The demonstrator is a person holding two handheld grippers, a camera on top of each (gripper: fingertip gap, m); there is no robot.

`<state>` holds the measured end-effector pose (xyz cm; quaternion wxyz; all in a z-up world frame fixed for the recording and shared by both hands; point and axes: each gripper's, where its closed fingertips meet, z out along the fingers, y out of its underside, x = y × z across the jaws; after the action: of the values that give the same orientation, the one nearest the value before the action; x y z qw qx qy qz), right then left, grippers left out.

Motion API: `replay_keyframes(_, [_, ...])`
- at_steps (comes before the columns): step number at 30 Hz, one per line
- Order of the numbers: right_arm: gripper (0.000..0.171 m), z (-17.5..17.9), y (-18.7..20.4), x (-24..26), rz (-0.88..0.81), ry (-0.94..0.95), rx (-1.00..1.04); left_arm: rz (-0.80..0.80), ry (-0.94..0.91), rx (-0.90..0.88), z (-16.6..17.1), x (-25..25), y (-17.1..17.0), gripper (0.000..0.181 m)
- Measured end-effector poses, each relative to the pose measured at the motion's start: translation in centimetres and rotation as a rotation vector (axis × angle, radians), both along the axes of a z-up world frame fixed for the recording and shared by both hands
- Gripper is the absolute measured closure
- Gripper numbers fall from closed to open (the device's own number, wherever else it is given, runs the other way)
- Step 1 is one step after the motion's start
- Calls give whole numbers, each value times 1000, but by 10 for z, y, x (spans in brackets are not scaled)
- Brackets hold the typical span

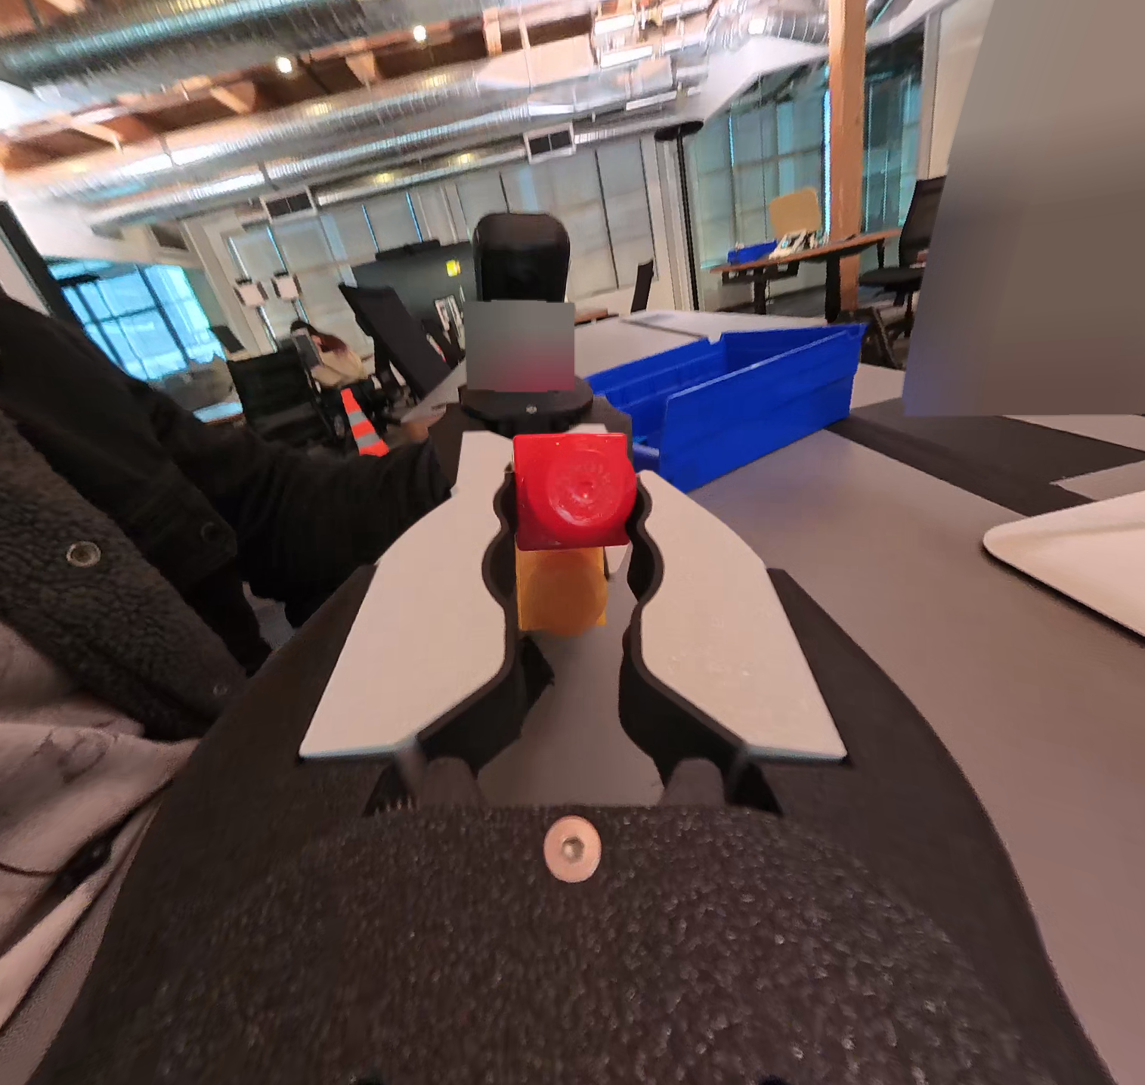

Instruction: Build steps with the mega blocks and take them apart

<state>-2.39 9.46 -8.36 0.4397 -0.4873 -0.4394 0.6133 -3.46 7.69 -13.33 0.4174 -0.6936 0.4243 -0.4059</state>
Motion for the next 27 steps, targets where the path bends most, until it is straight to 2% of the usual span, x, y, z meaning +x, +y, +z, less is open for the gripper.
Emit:
replay_keyframes(5, [137,-7,1,0,8,-64,10,5,26,-6,-7,-1,2,144])
replay_keyframes(12, [135,11,1,3,-29,-30,35,9,-76,44,12,4,2,144])
replay_keyframes(18, [111,-1,2,3,-2,-106,23,36,-144,79,25,1,4,144])
replay_keyframes(21, [108,-19,-2,-4,11,-197,61,40,-176,88,31,0,4,144])
replay_keyframes(24, [116,-27,-14,-13,45,-218,93,37,-176,107,31,2,3,144])
replay_keyframes(26, [135,-27,-19,-13,46,-209,131,23,-162,119,30,5,0,144])
replay_keyframes(27, [136,-26,-19,-12,48,-205,151,20,-159,129,30,6,-1,144])
